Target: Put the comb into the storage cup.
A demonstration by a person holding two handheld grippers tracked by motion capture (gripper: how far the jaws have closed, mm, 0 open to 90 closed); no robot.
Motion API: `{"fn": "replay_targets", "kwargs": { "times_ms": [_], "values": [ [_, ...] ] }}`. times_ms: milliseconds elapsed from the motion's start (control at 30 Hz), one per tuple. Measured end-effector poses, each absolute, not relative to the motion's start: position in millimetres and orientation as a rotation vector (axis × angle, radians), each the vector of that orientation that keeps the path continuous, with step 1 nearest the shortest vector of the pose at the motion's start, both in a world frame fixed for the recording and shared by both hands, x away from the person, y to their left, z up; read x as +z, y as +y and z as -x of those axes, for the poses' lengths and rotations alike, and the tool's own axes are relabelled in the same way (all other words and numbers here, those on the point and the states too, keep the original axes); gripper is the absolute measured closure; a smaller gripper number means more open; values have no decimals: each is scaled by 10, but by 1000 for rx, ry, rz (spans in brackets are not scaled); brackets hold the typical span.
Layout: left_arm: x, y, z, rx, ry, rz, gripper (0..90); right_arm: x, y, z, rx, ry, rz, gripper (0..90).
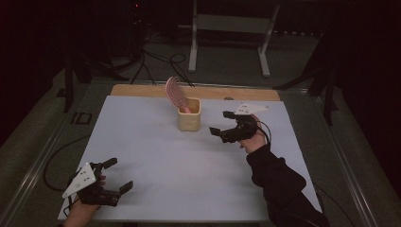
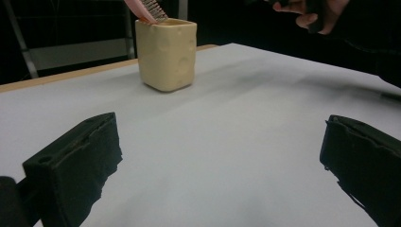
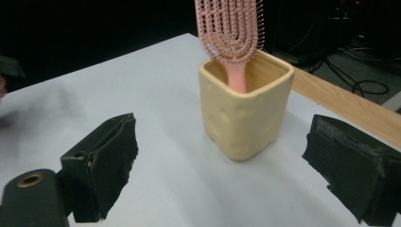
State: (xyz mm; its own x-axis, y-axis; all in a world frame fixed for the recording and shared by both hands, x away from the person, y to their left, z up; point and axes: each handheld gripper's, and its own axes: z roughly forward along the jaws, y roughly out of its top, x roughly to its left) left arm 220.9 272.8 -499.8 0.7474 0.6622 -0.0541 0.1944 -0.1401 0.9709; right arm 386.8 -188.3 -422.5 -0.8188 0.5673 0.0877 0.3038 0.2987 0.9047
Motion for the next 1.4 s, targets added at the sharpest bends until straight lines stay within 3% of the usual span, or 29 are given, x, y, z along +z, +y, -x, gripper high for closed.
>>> {"fn": "replay_targets", "kwargs": {
  "times_ms": [1400],
  "values": [
    [-5000,2736,-2207,461,688,-1691,0,-4859,-2838,-2736,1473,2233,-986,98]
  ]
}}
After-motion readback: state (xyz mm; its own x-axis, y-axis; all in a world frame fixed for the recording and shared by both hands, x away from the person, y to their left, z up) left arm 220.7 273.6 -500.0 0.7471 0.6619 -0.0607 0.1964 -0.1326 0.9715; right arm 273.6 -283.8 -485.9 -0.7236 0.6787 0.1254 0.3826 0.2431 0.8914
